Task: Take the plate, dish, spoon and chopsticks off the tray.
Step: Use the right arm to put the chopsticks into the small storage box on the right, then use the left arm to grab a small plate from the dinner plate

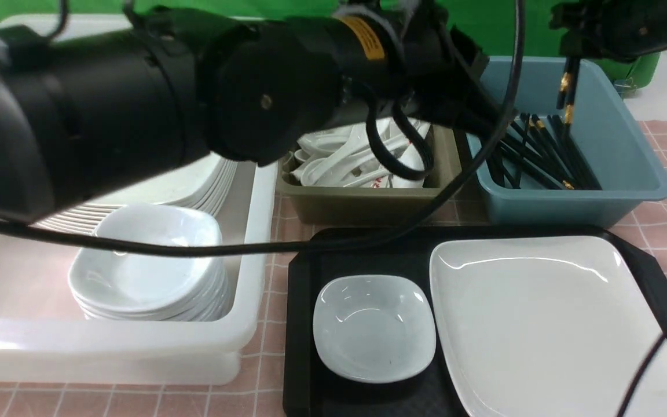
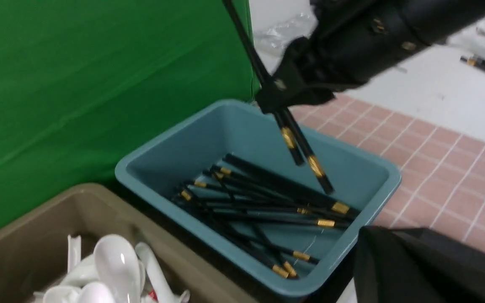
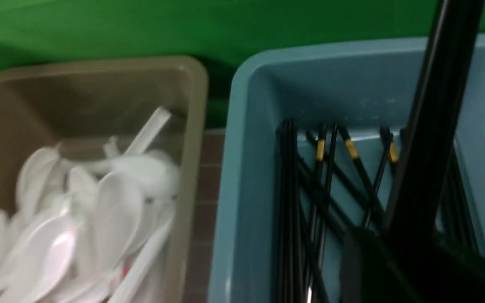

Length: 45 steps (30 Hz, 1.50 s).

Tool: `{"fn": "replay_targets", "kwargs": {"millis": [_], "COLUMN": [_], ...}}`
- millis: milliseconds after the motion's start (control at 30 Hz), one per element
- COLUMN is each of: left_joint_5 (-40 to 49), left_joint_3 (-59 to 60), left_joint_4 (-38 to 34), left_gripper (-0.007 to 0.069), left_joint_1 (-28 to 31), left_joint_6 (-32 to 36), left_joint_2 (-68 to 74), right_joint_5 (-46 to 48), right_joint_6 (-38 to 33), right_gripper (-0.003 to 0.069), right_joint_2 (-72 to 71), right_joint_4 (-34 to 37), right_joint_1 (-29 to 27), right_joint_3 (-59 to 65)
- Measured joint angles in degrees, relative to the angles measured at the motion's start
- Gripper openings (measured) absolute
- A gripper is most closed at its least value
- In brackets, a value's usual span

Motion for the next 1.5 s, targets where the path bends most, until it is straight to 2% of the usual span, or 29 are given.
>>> {"fn": "replay_targets", "kwargs": {"millis": [133, 267, 300, 367, 400, 467, 533, 633, 767, 833, 933, 1067, 1333, 1433, 1500], "left_joint_5": [5.13, 9.04, 11.49, 14.80, 15.15, 21.52, 27.41, 36.91, 54.88, 59.05, 60.87, 61.53, 54.63, 52.55, 51.27], "left_joint_3": [0.00, 0.00, 0.00, 0.00, 0.00, -0.87, -2.18, -6.00, -14.59, -16.73, -17.83, -17.99, -18.11, -18.11, -18.11], "left_joint_4": [1.65, 1.70, 1.49, 1.23, 1.23, 0.86, 0.62, 0.35, -0.75, -1.90, -2.83, -1.42, 5.83, 6.90, 8.10], "left_gripper": [-0.0003, -0.0003, -0.0003, -0.0003, -0.0003, -0.0003, -0.0003, -0.0003, -0.0003, -0.0003, -0.0003, -0.0003, 0.0002, 0.0025, 0.0082], "left_joint_1": [1.77, 3.09, 3.73, 4.07, 4.07, 4.27, 4.27, 4.27, 4.27, 4.27, 4.27, 4.27, 4.27, 4.27, 4.27], "left_joint_6": [-2.47, -4.15, -5.17, -6.34, -6.48, -8.69, -9.35, -9.85, -11.33, -11.16, -9.34, -8.62, -7.24, -6.16, -5.89], "left_joint_2": [0.84, 0.84, 0.84, 0.84, 0.84, 0.84, 0.84, 0.97, 3.21, 4.61, 6.67, 9.52, 14.13, 16.14, 19.25], "right_joint_5": [-4.36, -3.47, -2.24, -0.01, 0.24, 5.19, 9.32, 20.42, 33.11, 36.16, 37.68, 37.35, 29.58, 28.83, 28.60], "right_joint_6": [0.23, 1.21, 1.64, 1.64, 1.64, 0.79, -0.30, -3.37, -7.55, -8.55, -9.68, -9.98, -10.11, -10.42, -12.05], "right_gripper": [0.0170, 0.0195, 0.0259, 0.0335, 0.0335, 0.0377, 0.0376, 0.0302, 0.0059, 0.0030, 0.0030, 0.0030, 0.0030, 0.0030, 0.0030], "right_joint_2": [7.06, 9.47, 9.97, 9.97, 9.91, 9.22, 8.01, 3.46, -7.62, -14.07, -22.48, -35.05, -54.68, -58.52, -61.69], "right_joint_4": [-0.06, -0.06, -0.06, -0.06, -0.06, -0.12, -0.23, -0.36, 0.01, 0.30, 0.43, 0.43, 4.86, 5.64, 6.72], "right_joint_1": [-0.25, -0.52, -0.52, -0.52, -0.52, -0.61, -0.63, -0.63, -0.63, -0.63, -0.63, -0.63, -0.63, -0.63, -0.63], "right_joint_3": [-0.39, -0.39, -0.41, -0.53, -0.64, -1.16, -1.76, -3.58, -3.95, -2.29, 2.19, 16.32, 44.72, 49.39, 52.75]}}
